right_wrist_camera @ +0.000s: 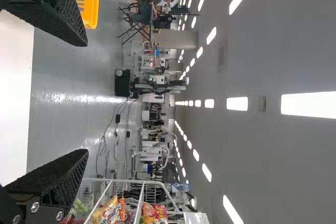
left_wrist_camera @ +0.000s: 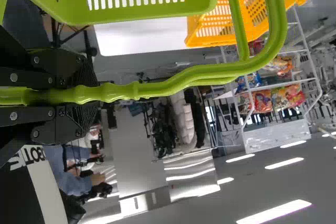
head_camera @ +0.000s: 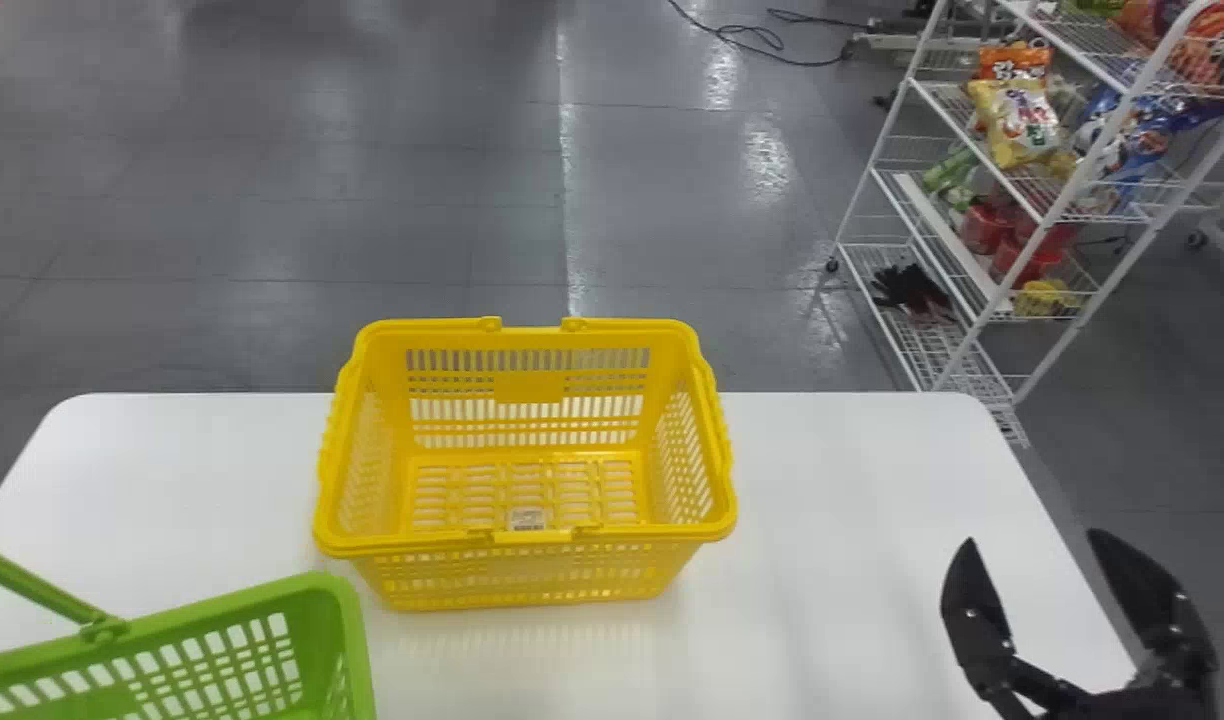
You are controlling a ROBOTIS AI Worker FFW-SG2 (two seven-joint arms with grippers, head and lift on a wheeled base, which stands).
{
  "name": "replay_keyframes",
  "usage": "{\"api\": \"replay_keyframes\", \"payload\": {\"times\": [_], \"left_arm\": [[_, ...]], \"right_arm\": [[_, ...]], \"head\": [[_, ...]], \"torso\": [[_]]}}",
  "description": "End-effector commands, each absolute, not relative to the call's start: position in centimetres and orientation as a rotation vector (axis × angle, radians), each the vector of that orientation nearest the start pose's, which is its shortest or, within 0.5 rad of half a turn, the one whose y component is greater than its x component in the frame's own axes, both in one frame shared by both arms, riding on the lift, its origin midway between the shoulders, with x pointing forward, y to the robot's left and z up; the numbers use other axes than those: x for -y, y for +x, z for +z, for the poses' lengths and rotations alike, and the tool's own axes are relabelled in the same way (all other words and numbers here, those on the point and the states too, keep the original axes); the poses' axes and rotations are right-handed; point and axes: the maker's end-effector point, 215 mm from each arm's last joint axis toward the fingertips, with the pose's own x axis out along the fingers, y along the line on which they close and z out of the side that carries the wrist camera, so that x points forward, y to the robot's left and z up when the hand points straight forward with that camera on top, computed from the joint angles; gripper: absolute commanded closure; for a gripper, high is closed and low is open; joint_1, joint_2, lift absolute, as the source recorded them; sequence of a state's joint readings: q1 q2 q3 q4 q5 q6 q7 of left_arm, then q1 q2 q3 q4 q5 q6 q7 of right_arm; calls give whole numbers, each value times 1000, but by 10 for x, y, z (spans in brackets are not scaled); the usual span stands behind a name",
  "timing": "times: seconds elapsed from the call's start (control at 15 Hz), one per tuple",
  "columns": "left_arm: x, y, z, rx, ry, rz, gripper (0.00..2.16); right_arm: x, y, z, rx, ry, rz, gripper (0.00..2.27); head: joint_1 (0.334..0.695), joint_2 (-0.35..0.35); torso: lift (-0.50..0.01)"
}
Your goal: Grasp handle with right gripper to insert into left gripper then lift and swing left to center
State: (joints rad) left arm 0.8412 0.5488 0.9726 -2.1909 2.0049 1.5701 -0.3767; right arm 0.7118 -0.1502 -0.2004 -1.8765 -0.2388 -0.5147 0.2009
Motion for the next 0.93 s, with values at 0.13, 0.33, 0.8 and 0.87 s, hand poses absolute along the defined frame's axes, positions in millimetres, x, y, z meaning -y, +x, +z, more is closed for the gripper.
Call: {"api": "replay_keyframes", "payload": {"times": [0.13, 0.33, 0.8, 0.87], "left_arm": [[-206, 161, -226, -969, -1031, -1033, 2125], [-179, 158, -227, -979, -1022, -1101, 2125], [-123, 151, -237, -1027, -987, -1236, 2125], [-116, 150, -241, -1040, -975, -1250, 2125]], "right_arm": [[309, 353, -348, 114, -47, 84, 73], [293, 354, -356, 96, -48, 108, 73], [270, 353, -363, 84, -36, 142, 73], [268, 353, -364, 83, -37, 146, 73]], "head": [[695, -207], [695, -246], [695, -300], [695, -311]], "torso": [[-93], [-93], [-93], [-93]]}}
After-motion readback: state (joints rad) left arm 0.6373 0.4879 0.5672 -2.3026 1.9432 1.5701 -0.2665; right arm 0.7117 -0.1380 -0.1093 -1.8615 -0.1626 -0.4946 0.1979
